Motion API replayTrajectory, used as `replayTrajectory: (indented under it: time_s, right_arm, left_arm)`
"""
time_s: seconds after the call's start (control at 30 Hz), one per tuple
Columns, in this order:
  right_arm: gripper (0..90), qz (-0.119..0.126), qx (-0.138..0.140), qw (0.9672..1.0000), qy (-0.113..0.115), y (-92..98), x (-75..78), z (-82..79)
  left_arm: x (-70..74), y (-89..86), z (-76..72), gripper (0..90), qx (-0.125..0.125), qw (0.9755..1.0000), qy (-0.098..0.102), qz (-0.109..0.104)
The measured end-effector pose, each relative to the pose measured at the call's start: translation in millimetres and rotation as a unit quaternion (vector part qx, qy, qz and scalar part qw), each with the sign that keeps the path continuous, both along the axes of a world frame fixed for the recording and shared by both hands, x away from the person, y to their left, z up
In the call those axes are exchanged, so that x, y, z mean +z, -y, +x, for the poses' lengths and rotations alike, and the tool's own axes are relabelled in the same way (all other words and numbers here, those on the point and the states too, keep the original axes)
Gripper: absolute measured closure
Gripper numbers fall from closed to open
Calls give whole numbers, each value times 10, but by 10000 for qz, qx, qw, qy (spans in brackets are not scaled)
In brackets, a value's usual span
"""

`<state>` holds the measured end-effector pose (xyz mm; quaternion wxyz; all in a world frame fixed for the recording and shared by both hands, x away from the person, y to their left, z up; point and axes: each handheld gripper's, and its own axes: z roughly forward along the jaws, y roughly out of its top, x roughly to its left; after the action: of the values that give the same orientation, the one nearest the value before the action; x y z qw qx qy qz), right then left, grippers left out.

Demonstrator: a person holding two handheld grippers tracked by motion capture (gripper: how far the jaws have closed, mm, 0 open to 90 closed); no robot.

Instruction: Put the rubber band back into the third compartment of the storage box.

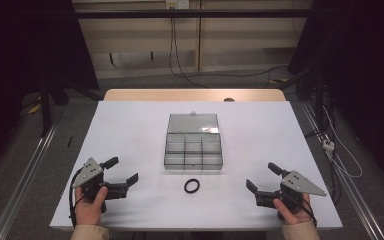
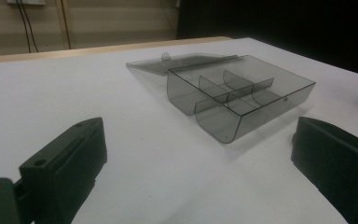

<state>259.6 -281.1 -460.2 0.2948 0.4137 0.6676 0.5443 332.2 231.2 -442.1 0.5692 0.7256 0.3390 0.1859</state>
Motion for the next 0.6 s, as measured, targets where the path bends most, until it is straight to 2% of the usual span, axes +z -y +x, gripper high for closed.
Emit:
replayTrajectory:
  time_s: [0.43, 0.6]
  right_arm:
    - [31, -54, 209, 9998, 11, -171, 56, 120]
    - [32, 2, 311, 9995, -91, -243, 60, 208]
  left_arm:
    - [6, 8, -8, 31, -18, 10000, 12, -3]
    - [2, 9, -1, 31, -46, 10000, 20, 54]
